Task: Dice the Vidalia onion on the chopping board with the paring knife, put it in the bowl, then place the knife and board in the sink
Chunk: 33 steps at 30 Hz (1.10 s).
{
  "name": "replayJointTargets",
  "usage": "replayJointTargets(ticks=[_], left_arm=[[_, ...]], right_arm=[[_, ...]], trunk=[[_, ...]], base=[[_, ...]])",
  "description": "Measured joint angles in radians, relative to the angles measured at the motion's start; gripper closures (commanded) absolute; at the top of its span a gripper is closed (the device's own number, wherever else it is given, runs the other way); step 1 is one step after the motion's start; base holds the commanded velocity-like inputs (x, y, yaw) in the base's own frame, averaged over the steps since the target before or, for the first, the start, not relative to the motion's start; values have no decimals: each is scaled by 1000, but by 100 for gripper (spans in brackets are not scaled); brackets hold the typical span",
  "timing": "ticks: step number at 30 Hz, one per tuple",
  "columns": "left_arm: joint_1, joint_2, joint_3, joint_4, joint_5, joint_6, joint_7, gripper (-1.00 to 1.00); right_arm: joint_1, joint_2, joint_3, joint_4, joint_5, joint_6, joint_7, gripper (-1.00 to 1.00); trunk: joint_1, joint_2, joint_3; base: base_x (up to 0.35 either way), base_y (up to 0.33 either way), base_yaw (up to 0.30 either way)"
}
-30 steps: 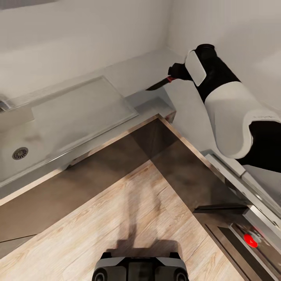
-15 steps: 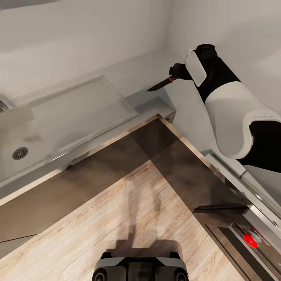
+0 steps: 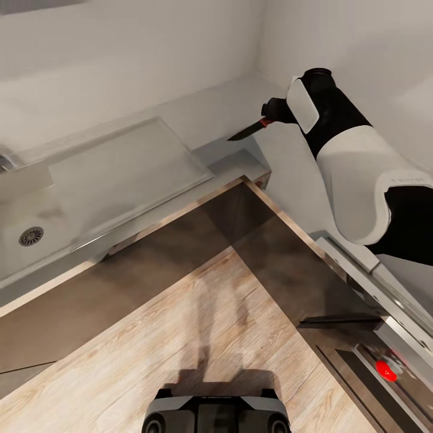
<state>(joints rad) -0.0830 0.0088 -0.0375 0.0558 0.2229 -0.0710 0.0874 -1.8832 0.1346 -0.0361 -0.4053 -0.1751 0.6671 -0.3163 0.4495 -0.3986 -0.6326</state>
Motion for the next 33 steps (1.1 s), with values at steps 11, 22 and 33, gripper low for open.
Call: replayJointTargets(ticks=[11,22,33], left_arm=[[0,-1,0,0,0,0,0,-100],[0,-7,3,-10,1,-1,-5,-100],[-1,-4,6,-66,6,-5,-8,-100]], right_arm=[[0,6,3,12,0,-1,0,100],[0,1,1,13,0,1,1,100],[0,-7,0,13,2,0,2,100]], trunk=[[0,0,0],[0,0,0],[1,0,0]], base=[[0,0,0],[0,0,0],[-165,0,0]])
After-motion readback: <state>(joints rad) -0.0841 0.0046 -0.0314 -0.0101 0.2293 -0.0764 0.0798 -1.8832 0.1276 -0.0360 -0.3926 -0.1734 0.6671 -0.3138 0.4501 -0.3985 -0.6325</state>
